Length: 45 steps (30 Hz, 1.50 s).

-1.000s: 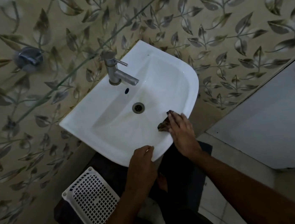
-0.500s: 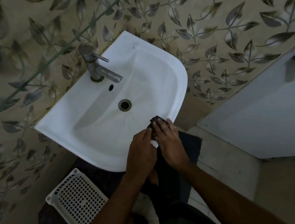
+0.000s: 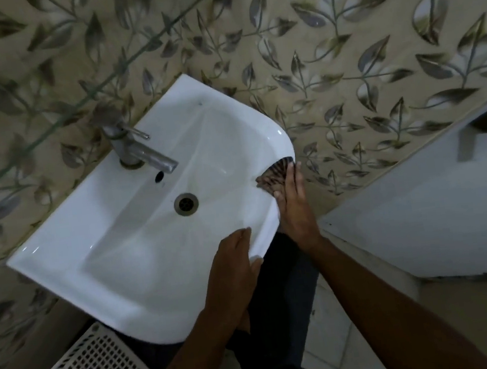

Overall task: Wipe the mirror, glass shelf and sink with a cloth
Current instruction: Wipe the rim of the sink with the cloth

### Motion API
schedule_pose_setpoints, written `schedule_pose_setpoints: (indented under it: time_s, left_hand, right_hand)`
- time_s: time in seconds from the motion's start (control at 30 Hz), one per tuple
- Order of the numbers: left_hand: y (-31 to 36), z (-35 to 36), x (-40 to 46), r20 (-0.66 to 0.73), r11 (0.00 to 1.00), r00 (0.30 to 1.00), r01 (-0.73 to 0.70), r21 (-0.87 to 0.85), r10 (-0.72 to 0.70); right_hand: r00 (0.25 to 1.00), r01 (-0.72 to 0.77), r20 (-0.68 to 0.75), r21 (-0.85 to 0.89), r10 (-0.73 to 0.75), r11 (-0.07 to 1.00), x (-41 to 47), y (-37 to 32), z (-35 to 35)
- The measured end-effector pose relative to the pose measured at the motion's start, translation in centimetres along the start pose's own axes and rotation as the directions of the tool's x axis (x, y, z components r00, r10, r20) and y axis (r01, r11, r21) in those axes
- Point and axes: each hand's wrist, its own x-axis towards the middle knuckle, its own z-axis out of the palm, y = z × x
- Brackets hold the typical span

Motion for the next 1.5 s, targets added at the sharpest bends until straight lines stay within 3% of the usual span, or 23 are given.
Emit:
schedule_pose_setpoints:
  time_s: [0.13,0.23,0.3,0.4,0.53,0.8,1.0,1.17,1.27,1.33,1.5]
  left_hand:
    - [0.8,0.4,2.8,0.015,1.0,1.0,-0.025,0.01,0.024]
    - [1.3,0.4,4.7,0.002,0.999,0.999,-0.039,0.02,0.039]
    - [1.4,0.4,6.1,-0.011,0.999,0.999,-0.049,0.02,0.049]
    - [1.1,-0.2,8.3,-0.025,0.999,0.999,-0.038,0.037,0.039]
    - [-0.1,-1.4,11.6,-0.086,0.997,0.996,-0.014,0.08,0.02]
    - [-1.7,-4.2,16.7,-0.14,0.993,0.985,0.106,0.044,-0.099]
    - [-3.1,-4.3,16.2,-0.204,0.989,0.971,0.138,0.053,-0.125]
    - [-4.6,-4.0,14.9,-0.222,0.988,0.964,0.155,0.028,-0.145]
    - [-5.0,-4.8,14.0,-0.232,0.976,0.948,0.208,-0.064,-0.217]
    - [-5.4,-5.6,13.6,-0.23,0.956,0.932,0.251,-0.151,-0.281]
    - [-6.7,-7.5,13.6,-0.227,0.913,0.897,0.323,-0.25,-0.379]
  right_hand:
    - [1.0,0.001,0.008,-0.096,0.0,0.995,-0.1,0.5,0.1]
    - [0.99,0.138,0.065,-0.305,-0.124,0.942,-1.8,1.5,0.8]
    - [0.987,0.155,0.074,-0.305,-0.139,0.94,-0.9,1.8,1.1]
    - [0.999,0.042,-0.003,-0.249,-0.044,0.968,3.0,1.5,1.1]
    - [0.984,0.15,-0.029,-0.418,-0.179,0.896,9.1,2.0,0.0]
    - [0.841,0.541,0.314,-0.477,-0.441,0.692,20.2,-0.5,0.4]
    - [0.733,0.678,0.369,-0.47,-0.572,0.566,25.3,-3.1,3.7]
    - [0.707,0.697,0.357,-0.498,-0.611,0.516,27.6,-7.6,7.0]
    - [0.726,0.678,0.298,-0.463,-0.62,0.571,28.8,-9.7,8.6]
    - [0.779,0.622,0.239,-0.41,-0.58,0.667,28.8,-11.3,10.4]
    - [0.854,0.52,0.118,-0.175,-0.507,0.836,24.4,-14.5,14.9]
